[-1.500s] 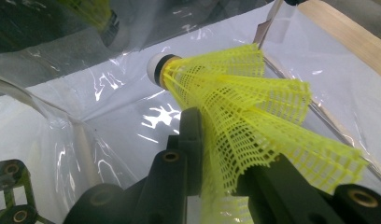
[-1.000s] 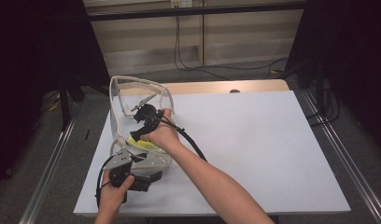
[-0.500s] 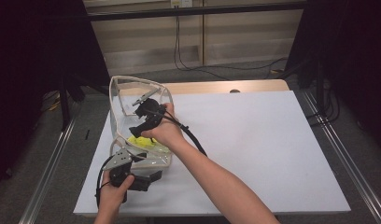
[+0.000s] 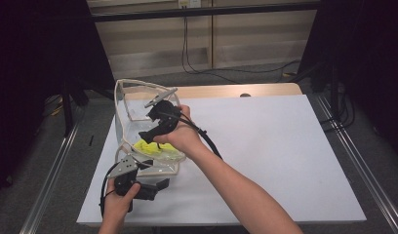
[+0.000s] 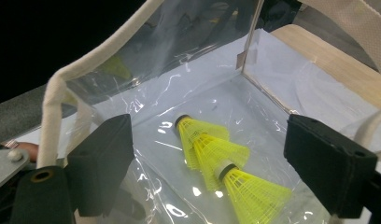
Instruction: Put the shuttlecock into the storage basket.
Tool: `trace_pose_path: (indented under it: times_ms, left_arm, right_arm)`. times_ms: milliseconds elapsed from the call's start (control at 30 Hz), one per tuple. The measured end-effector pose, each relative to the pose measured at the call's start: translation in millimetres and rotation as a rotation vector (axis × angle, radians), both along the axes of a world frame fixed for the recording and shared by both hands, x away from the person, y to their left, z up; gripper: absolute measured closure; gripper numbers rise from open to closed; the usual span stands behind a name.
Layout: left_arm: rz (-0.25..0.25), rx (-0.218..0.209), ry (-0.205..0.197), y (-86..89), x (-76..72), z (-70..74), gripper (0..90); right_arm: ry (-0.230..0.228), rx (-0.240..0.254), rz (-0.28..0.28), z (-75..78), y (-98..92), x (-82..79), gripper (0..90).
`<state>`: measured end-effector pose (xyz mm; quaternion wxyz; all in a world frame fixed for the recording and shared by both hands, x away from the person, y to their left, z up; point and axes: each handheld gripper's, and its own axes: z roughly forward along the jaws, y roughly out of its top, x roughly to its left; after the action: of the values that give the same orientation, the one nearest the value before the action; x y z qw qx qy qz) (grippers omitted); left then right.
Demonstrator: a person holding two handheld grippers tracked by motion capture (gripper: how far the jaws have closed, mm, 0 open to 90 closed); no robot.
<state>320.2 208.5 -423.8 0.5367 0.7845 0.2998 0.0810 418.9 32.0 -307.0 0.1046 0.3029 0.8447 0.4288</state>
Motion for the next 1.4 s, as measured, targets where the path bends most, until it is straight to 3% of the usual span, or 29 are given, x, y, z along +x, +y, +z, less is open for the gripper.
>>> trace_pose_path:
  times_ms: [233, 533, 1000, 1200, 1400]
  left_arm:
    - [-0.002, 0.002, 0.002, 0.3, -1.0, 0.9, 3.0]
    - [0.011, 0.009, -0.006, -0.8, -2.0, 0.1, 3.0]
    - [0.013, 0.009, -0.010, -0.2, -3.3, 2.1, 3.0]
    - [0.012, 0.006, -0.010, -0.2, -3.4, 2.2, 3.1]
    - [0.006, 0.012, -0.009, -1.0, -3.5, 2.5, 3.1]
  right_arm:
    - [0.000, 0.031, 0.020, 6.2, -13.9, -8.5, 13.3]
    - [-0.005, 0.087, 0.006, 10.1, -43.0, -13.3, 12.5]
    - [-0.009, 0.124, 0.030, 14.4, -71.8, -22.6, 10.1]
    - [-0.014, 0.109, 0.067, 17.3, -83.6, -28.8, 9.6]
    - [-0.031, 0.121, 0.063, 19.2, -97.3, -34.3, 9.6]
